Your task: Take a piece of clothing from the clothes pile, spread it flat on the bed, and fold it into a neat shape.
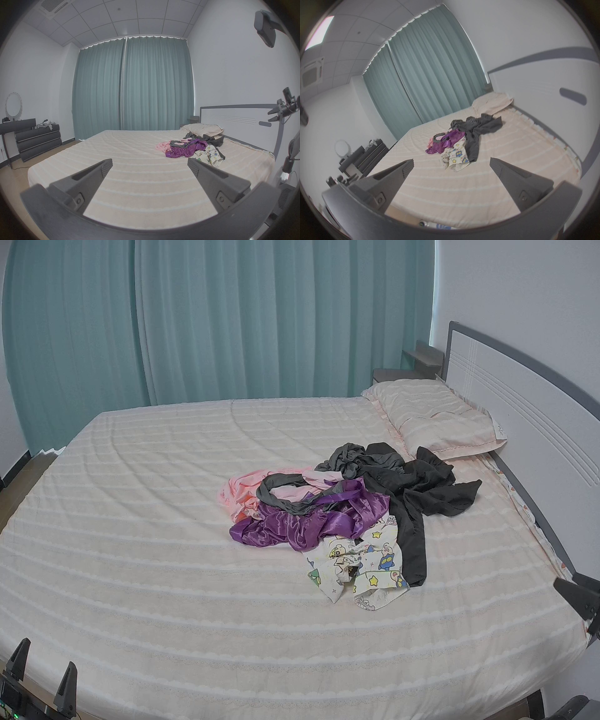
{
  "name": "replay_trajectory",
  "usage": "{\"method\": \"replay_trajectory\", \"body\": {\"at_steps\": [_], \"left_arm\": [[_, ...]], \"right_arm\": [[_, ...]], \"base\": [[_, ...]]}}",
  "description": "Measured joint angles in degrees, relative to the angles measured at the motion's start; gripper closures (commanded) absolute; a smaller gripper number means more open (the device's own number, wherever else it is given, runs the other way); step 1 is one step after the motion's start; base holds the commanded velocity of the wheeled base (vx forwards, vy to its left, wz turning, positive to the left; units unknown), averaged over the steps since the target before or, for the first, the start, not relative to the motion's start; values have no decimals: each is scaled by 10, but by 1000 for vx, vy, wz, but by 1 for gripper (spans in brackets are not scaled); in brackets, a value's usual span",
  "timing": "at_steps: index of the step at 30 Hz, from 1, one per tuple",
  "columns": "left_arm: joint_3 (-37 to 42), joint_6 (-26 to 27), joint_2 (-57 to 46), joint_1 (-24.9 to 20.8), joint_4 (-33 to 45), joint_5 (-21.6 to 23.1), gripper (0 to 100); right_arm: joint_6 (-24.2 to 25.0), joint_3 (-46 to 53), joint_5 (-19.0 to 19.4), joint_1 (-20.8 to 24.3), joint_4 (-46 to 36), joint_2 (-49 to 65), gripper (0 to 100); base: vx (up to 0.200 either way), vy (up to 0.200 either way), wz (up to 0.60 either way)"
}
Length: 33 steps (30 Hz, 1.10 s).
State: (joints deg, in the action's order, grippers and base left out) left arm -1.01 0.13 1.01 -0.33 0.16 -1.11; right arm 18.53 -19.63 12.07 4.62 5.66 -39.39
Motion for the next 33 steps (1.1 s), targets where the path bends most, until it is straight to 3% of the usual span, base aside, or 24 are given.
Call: {"method": "replay_trajectory", "body": {"at_steps": [16,26,33], "left_arm": [[0,0,0,0,0,0,0],[0,0,0,0,0,0,0],[0,0,0,0,0,0,0]], "right_arm": [[140,-65,16,78,222,-445,0],[220,-132,-66,153,371,-724,0],[245,-197,-96,169,406,-843,0]], "base": [[0,0,0],[0,0,0],[0,0,0]]}}
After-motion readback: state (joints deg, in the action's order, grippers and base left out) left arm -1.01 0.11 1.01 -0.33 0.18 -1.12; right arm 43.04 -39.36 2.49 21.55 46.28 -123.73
